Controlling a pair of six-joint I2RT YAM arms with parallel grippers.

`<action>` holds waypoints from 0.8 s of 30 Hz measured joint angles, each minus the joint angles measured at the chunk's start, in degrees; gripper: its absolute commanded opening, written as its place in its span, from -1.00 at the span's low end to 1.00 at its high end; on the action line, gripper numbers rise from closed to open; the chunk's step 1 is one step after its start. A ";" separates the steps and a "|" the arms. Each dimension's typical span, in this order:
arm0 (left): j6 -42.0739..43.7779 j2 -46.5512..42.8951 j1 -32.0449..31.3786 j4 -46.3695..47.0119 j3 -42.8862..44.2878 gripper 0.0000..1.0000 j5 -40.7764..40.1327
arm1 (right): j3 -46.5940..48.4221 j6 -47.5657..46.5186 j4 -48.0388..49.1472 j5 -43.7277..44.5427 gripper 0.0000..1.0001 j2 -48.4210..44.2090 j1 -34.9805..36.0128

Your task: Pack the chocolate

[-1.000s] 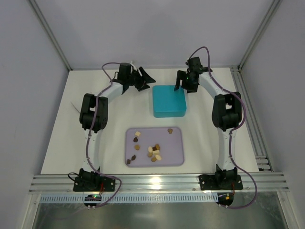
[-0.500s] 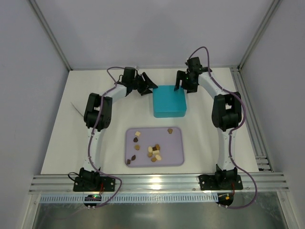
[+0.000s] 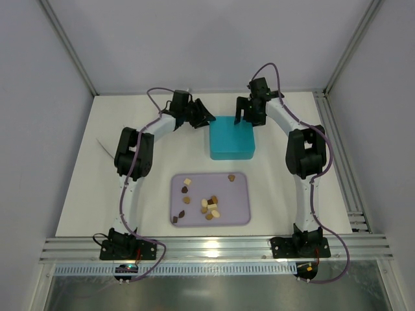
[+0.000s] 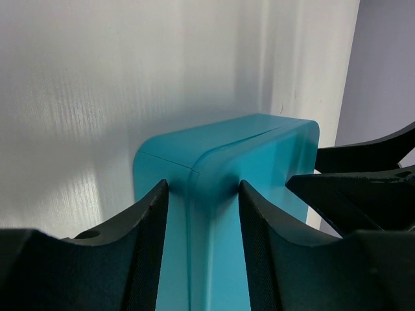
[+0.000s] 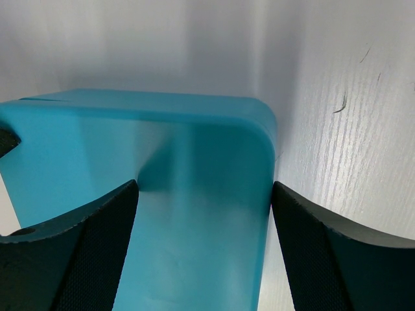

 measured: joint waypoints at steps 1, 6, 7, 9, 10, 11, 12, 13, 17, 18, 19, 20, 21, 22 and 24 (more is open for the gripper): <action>0.11 -0.15 -0.20 -0.26 0.00 -0.18 -0.63 | 0.02 0.00 -0.02 0.07 0.66 0.00 0.04; 1.18 -0.35 -0.98 -2.05 0.98 -0.28 -3.04 | 0.61 0.00 -0.59 0.59 0.65 0.26 0.22; 1.42 -0.35 -1.11 -2.62 1.36 -0.29 -3.45 | 1.05 0.00 -0.96 0.70 0.66 0.46 0.26; 1.68 -0.33 -1.33 -3.67 1.99 -0.33 -4.26 | 1.97 -0.02 -1.68 0.94 0.66 0.92 0.37; 1.79 -0.31 -1.42 -4.04 2.23 -0.36 -4.55 | 2.36 -0.02 -1.97 1.18 0.66 1.14 0.46; 1.86 -0.26 -1.49 -4.33 2.43 -0.37 -4.83 | 2.71 -0.04 -2.16 1.42 0.66 1.29 0.55; 1.90 -0.22 -1.53 -4.52 2.56 -0.38 -5.03 | 2.99 -0.09 -2.38 1.57 0.66 1.44 0.59; 2.25 -0.22 -1.57 -5.05 2.67 -0.40 -5.57 | 3.28 -0.17 -2.60 1.88 0.66 1.64 0.70; 2.58 0.11 -1.75 -5.73 3.17 -0.46 -6.12 | 5.05 -0.31 -3.67 3.17 0.66 2.62 1.29; 2.67 0.13 -1.75 -6.01 3.37 -0.48 -6.21 | 5.51 -0.33 -4.00 3.26 0.66 2.86 1.33; 2.78 0.20 -1.77 -6.47 3.72 -0.52 -6.38 | 6.03 -0.35 -4.42 3.37 0.66 3.13 1.40; 2.82 0.24 -1.79 -6.67 3.87 -0.53 -6.43 | 6.36 -0.37 -4.61 3.43 0.66 3.28 1.42; 2.89 0.26 -1.79 -6.95 4.07 -0.54 -6.51 | 6.73 -0.42 -4.92 3.50 0.66 3.48 1.46; 2.95 0.26 -1.79 -7.21 4.22 -0.54 -6.62 | 6.97 -0.44 -5.07 3.56 0.66 3.58 1.49; 2.99 0.26 -1.79 -7.48 4.39 -0.54 -6.69 | 7.13 -0.44 -5.18 3.67 0.66 3.69 1.55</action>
